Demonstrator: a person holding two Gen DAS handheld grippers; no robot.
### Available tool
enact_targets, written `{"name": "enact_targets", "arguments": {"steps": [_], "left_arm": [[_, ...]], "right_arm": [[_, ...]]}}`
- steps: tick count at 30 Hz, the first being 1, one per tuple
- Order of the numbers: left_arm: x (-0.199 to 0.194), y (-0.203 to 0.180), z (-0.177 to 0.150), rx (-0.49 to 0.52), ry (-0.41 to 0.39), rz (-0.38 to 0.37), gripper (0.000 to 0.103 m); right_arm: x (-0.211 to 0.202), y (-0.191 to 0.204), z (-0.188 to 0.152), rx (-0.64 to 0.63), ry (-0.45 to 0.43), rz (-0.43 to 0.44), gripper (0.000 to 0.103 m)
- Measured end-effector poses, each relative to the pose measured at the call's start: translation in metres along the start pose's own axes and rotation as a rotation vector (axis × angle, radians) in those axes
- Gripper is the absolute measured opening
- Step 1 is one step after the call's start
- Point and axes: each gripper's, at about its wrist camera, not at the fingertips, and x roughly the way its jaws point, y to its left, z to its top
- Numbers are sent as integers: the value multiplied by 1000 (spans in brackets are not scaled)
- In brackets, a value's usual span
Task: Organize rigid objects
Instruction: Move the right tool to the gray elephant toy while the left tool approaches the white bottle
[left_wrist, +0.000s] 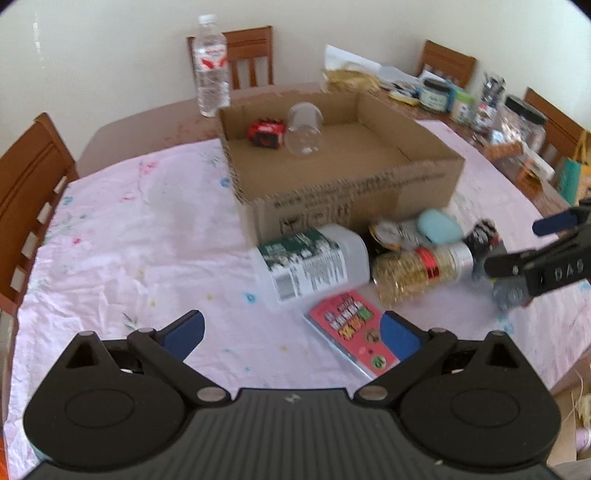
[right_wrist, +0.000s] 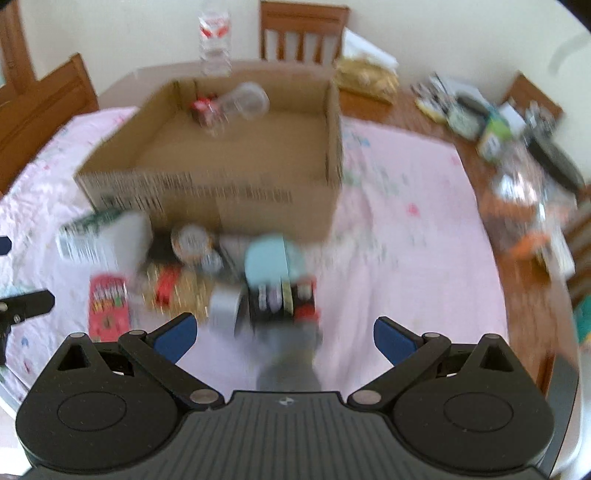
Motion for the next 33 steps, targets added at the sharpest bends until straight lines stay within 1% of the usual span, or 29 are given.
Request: {"name": "enact_targets", "arguments": {"steps": [4,8,11,16,21,26,29,31,33], "left_arm": [[7,-5,-5,22,15,-31,101],[17,-10,-9,52,39,-66,101],[23,-16,-9,79,51,-65,101],[30,-22,-9,80,76,-83,101],[37,-30,-10,103,94,-72,101],[39,-32,-9,95,100,-64,101],[40,-33,-9,92,105,-63,101],[43,-33,-9,89,109,-61,101],[45,-33,-9,85,112,-58,101]], "right_arm": [[9,1,-24,67,44,-14,103],[15,-5,-36,120,56,-47,103],[18,-14,-43,161,62,-56,103],[18,-31,-59,191,87,-90,103],[19,-56,-73,239,107,-124,103],[19,-79,-75,265,108,-162,103],[13,-82,-73,245,109,-145,103],[11,-74,-72,193,130,-100,103],[7,-60,-71,144,123,-58,103]]}}
